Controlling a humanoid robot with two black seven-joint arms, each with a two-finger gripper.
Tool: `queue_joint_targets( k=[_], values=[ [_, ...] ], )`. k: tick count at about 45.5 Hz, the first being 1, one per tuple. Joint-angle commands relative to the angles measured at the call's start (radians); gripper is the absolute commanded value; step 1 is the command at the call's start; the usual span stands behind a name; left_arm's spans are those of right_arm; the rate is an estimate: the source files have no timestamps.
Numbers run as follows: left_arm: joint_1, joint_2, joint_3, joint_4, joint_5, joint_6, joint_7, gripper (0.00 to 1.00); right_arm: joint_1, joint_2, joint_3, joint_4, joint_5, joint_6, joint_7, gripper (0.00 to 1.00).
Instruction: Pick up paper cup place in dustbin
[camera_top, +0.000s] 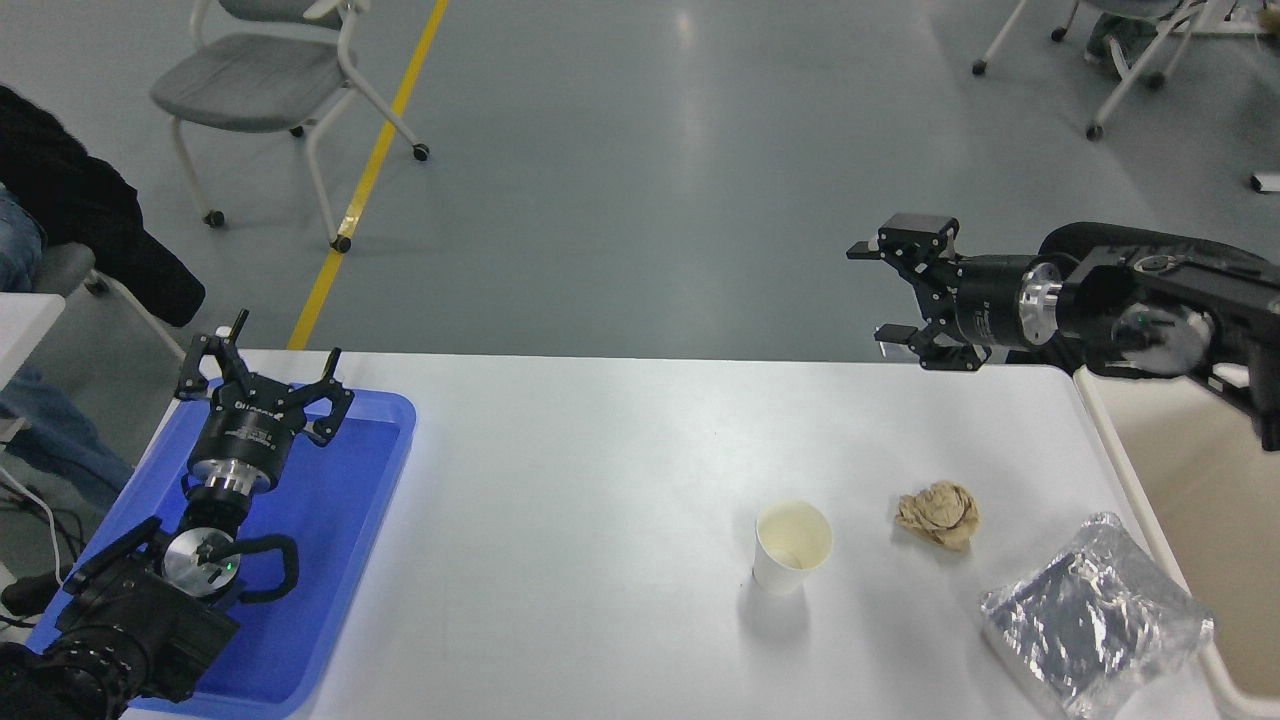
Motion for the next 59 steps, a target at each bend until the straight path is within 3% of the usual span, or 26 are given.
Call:
queue_joint_targets(
  k=[1, 14, 32, 46, 59],
  values=[
    [0.000, 0.000, 0.000, 0.000, 0.000, 0.000, 0.000, 1.00, 0.272, -0.057, -0.292, 0.218, -0.220, 0.051, 0.000, 1.00],
    [0.000, 0.002, 0.000, 0.003, 0.000, 0.000, 0.000, 1.00, 0.594, 0.145, -0.729, 0.342, -0.240, 0.077, 0.003, 1.00],
    [0.000, 0.002, -0.001, 0.000, 0.000, 0.000, 0.000, 1.00, 0.691, 0.345, -0.855, 0.353, -0.222, 0.227, -0.008, 1.00],
    [0.001, 0.002, -0.001, 0.000, 0.000, 0.000, 0.000, 1.00, 0.880, 0.362, -0.985, 0.503, -0.167, 0.329, -0.014, 1.00],
    [0.001, 0.002, 0.000, 0.000, 0.000, 0.000, 0.000, 1.00, 0.918, 0.348, -0.991, 0.551, -0.072, 0.323, -0.012, 1.00]
  ],
)
